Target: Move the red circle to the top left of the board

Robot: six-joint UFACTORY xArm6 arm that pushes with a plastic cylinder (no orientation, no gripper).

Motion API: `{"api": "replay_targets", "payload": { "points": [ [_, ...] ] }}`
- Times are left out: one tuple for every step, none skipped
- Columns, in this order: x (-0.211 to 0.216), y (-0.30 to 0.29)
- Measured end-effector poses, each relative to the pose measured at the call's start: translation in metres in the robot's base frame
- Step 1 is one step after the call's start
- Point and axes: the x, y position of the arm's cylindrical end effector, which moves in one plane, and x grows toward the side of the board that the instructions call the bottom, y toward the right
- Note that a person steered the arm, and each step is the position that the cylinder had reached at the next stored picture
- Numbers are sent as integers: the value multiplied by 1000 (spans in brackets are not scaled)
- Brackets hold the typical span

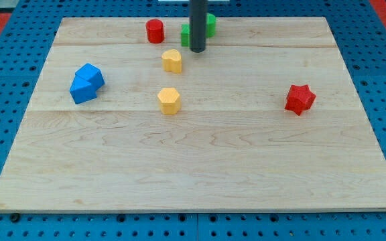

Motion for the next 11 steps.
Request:
{"api": "replay_targets", "payload": {
  "points": [
    [-2,-30],
    [-16,-25],
    [-19,-17],
    [-26,-27],
    [-24,-66],
    [-24,-110],
    [-24,-150],
    [-24,-183],
    [-27,-201],
    [-28,-243],
    [-70,-241]
  ]
}}
